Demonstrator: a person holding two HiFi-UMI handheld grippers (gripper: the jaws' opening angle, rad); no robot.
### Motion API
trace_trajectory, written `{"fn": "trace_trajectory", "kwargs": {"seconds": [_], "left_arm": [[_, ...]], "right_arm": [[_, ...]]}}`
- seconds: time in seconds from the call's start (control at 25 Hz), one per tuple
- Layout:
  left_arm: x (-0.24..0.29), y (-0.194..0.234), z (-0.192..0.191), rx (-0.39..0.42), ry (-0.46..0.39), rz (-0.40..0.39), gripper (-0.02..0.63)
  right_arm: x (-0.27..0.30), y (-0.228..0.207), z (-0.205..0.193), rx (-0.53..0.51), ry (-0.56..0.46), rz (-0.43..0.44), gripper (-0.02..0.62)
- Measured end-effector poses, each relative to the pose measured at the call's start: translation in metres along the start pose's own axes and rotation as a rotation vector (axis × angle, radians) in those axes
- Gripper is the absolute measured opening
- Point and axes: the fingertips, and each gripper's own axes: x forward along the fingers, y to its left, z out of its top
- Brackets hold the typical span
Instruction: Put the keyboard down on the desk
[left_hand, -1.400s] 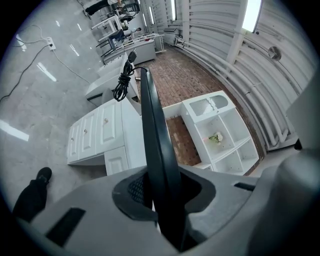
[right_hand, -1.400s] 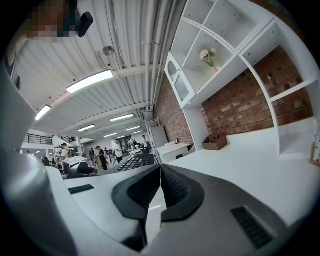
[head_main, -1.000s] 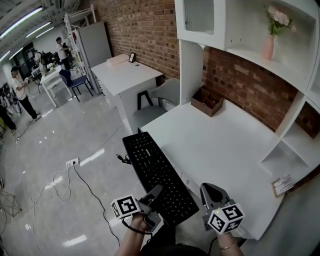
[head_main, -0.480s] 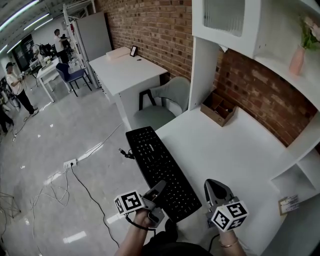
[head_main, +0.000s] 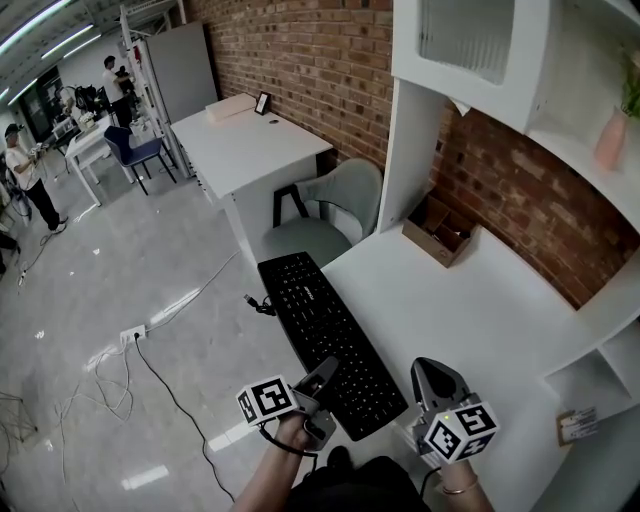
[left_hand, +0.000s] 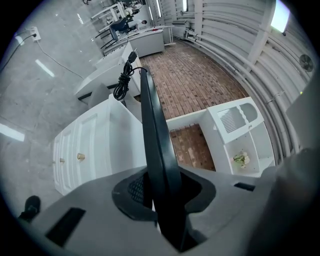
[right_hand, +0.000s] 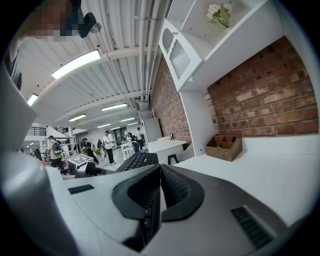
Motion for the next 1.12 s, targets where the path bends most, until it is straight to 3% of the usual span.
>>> {"fn": "trace_trajectory", "kwargs": {"seconds": [1.12], "left_arm": [[0.102, 0.056, -0.009, -0.042, -0.064, 0.157, 0.087]], "right_arm": [[0.046, -0.063, -0.002, 0.027, 0.082, 0.094, 0.006]]}}
